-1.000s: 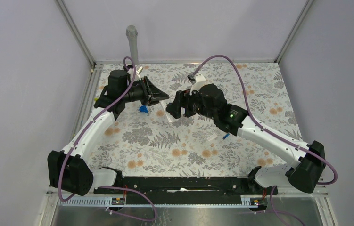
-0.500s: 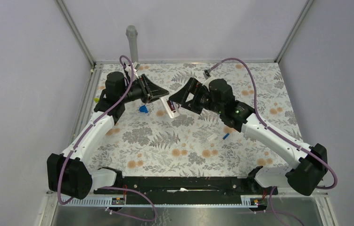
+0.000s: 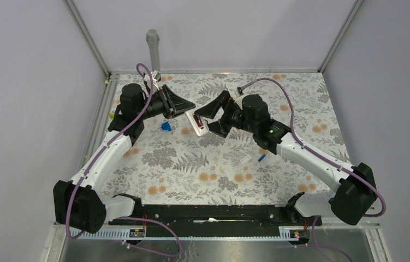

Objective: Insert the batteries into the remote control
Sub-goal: Load the battery into the remote control.

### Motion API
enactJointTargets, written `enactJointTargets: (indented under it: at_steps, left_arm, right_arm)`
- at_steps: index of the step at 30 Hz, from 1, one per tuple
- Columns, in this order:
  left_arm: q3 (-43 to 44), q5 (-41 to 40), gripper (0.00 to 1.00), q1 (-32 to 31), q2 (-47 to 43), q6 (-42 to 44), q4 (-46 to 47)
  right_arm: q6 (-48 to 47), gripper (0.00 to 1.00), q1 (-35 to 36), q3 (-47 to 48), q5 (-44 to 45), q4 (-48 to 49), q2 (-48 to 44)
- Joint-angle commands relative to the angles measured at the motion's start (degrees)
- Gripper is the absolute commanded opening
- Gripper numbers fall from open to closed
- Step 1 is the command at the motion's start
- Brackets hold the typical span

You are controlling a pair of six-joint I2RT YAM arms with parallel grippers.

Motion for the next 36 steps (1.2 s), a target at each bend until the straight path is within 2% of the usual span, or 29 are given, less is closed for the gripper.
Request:
enactJointTargets:
  at_steps: [1, 7, 9, 14, 17, 25, 36]
  left_arm:
    - [-0.72, 0.07, 0.0, 0.26, -2.25, 0.05, 4.54]
    - [-1.63, 0.36, 0.0, 0.26, -2.41, -0.21, 5.9]
    - [-1.78, 0.37, 0.0, 0.26, -2.51, -0.31, 6.12]
    - [-2.06, 0.6, 0.0, 0.26, -2.52, -0.63, 7.49]
    - [-1.97, 0.68, 0.0, 0.26, -2.37, -0.97, 8.18]
    - [-2.06, 0.95, 0.0, 0.26, -2.25, -1.18, 8.59]
    - [-0.98, 1.1, 0.0, 0.26, -2.26, -3.55, 9.8]
  right_arm:
    - [4.29, 0.99, -0.66, -1.1, -1.84, 5.84, 0.23]
    - [6.58, 0.99, -1.15, -1.99, -2.9, 8.17, 0.93]
    - [7.06, 0.95, -1.28, -2.12, -3.29, 8.25, 1.18]
    - [8.34, 0.78, -1.7, -2.83, -5.12, 9.76, 2.41]
    - [8.12, 0.74, -1.73, -2.72, -5.63, 9.77, 2.76]
    - [8.58, 0.71, -1.74, -2.91, -7.04, 10.19, 4.22]
    - [9.3, 0.54, -1.85, -4.59, -8.41, 13.39, 4.64]
